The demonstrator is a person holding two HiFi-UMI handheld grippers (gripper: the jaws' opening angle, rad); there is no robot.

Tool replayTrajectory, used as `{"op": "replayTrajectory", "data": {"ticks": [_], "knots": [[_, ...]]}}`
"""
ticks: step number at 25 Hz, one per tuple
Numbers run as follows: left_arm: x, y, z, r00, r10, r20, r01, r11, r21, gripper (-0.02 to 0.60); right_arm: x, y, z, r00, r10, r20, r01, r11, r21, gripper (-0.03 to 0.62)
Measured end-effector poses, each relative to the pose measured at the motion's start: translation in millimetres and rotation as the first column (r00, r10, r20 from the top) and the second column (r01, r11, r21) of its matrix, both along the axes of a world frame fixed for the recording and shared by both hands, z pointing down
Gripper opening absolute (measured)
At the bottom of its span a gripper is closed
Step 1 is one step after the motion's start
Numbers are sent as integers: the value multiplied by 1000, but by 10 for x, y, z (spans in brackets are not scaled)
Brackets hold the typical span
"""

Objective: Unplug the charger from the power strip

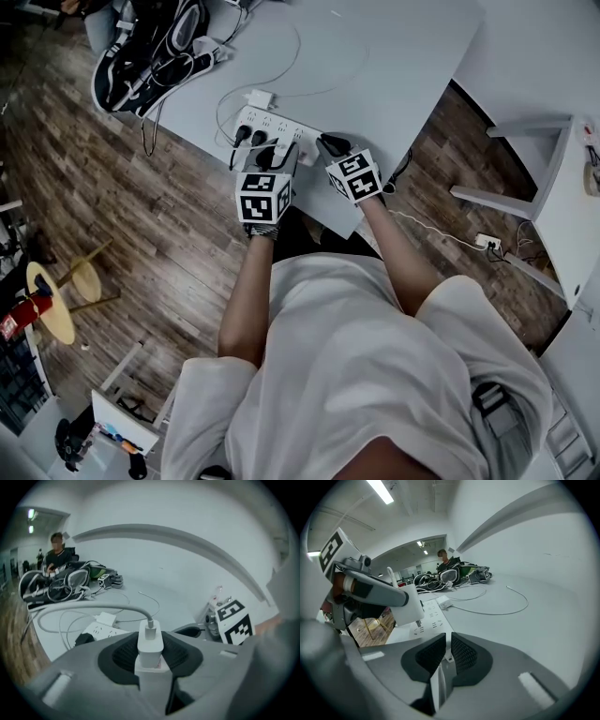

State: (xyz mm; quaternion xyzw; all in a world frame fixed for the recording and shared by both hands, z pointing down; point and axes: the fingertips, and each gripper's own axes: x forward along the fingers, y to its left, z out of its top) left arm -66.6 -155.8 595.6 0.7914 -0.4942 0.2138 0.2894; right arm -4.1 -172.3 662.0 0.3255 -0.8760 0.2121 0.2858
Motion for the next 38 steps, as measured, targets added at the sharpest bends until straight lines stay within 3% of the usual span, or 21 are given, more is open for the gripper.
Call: {"op": "replayTrajectory", "data": {"ticks": [4,9,12,15,19,32,36,38], "knots": [[-135,149,-20,977,-94,-193,87,995,-45,143,-22,22,-3,1000,-8,-8,8,1000,-3,35],[-226,348,44,915,-180,-362,144,982,-126,143,-7,21,0,1000,16,-12,-16,1000,-15,35],[-293,437,185,879,-240,-413,167,964,-205,143,-14,0,-31,1000,17,-18,-17,999,-38,38],[-287,511,353,867,-267,-420,156,947,-281,143,-11,-55,-151,999,34,-1,-34,999,-26,38],[-232,526,458,834,-302,-462,149,929,-339,143,-27,-100,-307,998,48,28,-48,999,4,38],[-152,535,610,840,-313,-442,130,908,-397,146,-64,7,-370,999,32,17,-32,999,4,35],[-210,576,711,901,-283,-329,113,885,-452,210,-94,34,-382,1000,2,-11,-1,1000,16,34],[-250,559,706,918,-269,-291,118,886,-448,216,-107,48,-384,1000,-9,-21,10,1000,19,32]]}}
